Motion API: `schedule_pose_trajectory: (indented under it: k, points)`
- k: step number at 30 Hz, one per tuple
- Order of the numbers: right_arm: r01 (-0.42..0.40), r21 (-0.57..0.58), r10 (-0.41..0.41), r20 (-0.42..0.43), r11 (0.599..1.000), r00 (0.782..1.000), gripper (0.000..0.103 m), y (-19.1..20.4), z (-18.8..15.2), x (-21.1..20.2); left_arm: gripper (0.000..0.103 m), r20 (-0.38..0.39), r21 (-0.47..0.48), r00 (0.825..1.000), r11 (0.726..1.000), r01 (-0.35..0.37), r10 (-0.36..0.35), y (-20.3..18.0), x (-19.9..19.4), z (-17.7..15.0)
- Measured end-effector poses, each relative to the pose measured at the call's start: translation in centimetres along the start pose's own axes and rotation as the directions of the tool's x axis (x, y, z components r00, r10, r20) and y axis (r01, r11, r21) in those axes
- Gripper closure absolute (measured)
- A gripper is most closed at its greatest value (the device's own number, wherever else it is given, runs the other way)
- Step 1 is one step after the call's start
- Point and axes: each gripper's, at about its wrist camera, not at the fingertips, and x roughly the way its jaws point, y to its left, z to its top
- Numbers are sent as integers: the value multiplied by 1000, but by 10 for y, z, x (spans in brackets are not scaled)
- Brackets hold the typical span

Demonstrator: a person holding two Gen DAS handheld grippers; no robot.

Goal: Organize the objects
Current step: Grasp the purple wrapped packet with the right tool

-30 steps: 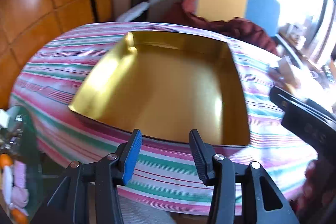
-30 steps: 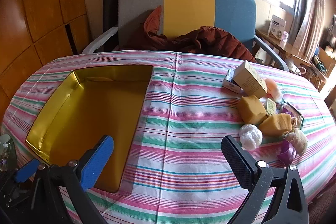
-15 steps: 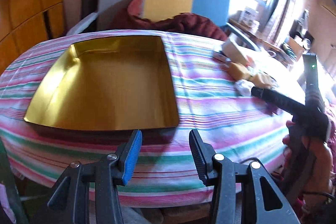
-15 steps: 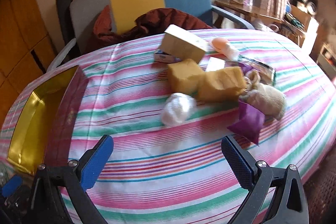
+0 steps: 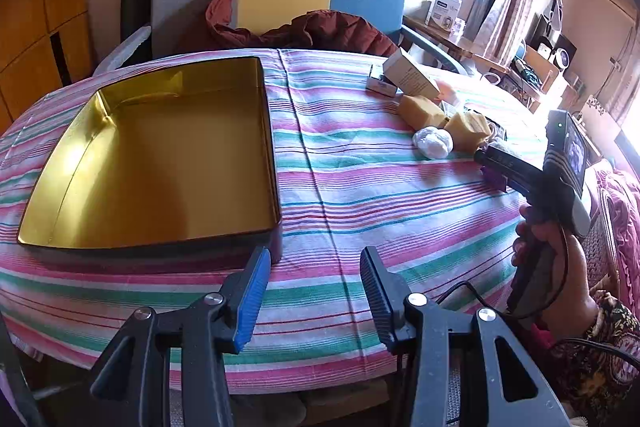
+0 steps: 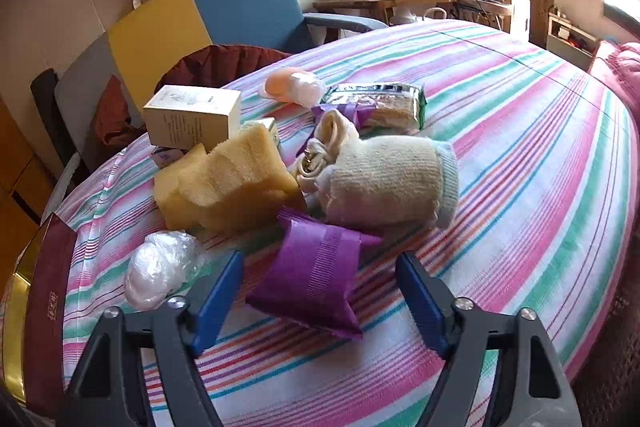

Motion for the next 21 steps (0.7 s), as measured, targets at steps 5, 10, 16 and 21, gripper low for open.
schedule_pose_trajectory:
  k: [5, 10, 16, 21]
  points:
    - [6, -23, -5, 34, 1000, 999, 57, -2, -4, 5, 56, -6, 14, 998, 998, 58, -58, -10, 6, 9]
    - [-3, -19, 4, 78, 1000, 997, 60, -5, -9, 3, 56, -29, 25, 989, 989, 143, -142, -30, 20, 27]
    - [-7, -33, 10, 110, 999, 994, 63, -5, -19, -3, 32, -61, 12, 979, 981, 195, -194, -54, 56, 58]
    - [-26, -35, 30, 117, 999, 993, 65, -6, -21, -3, 32, -84, 49, 973, 974, 221, -216, -80, 97, 83]
